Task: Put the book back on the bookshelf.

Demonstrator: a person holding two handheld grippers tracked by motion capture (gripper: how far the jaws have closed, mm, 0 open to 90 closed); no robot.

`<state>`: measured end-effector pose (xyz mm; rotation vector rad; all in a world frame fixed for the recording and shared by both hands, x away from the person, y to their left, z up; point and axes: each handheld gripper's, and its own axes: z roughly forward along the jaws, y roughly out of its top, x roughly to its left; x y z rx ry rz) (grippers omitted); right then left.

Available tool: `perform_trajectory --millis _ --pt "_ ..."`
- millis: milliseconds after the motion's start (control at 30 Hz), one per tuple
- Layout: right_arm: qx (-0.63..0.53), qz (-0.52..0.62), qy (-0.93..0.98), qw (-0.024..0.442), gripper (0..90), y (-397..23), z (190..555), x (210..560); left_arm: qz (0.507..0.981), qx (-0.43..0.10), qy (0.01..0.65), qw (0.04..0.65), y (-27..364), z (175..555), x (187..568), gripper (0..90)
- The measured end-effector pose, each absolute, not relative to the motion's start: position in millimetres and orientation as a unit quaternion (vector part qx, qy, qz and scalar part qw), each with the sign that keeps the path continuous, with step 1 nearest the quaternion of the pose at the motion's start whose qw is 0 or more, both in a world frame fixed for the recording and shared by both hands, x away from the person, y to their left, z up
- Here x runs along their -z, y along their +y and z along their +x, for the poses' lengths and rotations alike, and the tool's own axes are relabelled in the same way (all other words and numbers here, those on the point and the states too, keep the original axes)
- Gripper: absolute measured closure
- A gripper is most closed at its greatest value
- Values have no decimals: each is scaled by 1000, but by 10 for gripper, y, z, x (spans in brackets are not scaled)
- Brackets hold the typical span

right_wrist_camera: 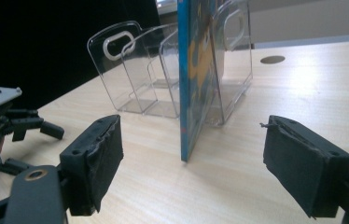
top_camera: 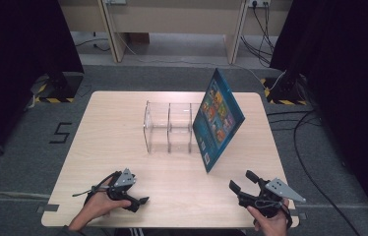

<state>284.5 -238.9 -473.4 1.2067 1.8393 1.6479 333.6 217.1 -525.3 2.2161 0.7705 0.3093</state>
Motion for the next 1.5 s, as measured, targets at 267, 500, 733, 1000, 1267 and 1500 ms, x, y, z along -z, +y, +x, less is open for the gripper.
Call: perform_trajectory --millis 267,500,733,1000,1267,1500 --pt "-569 440 668 191 183 -2431 2802 4770 867 -121 301 378 2171 3336 5253 0" --pt "-541 442 693 179 174 -2434 2760 4825 867 -121 302 378 2171 3335 5253 0" --pt "-517 437 712 186 173 -2447 2717 4853 867 -121 302 378 2172 3334 5253 0" --pt "-498 437 726 183 171 -2461 2683 4881 867 -121 302 378 2172 3333 5253 0" --pt "-475 436 743 178 171 -2459 2650 4914 867 -121 302 378 2172 3333 5253 0" --pt "-451 433 760 178 171 -2449 2615 4941 867 -120 302 378 2173 3332 5252 0"
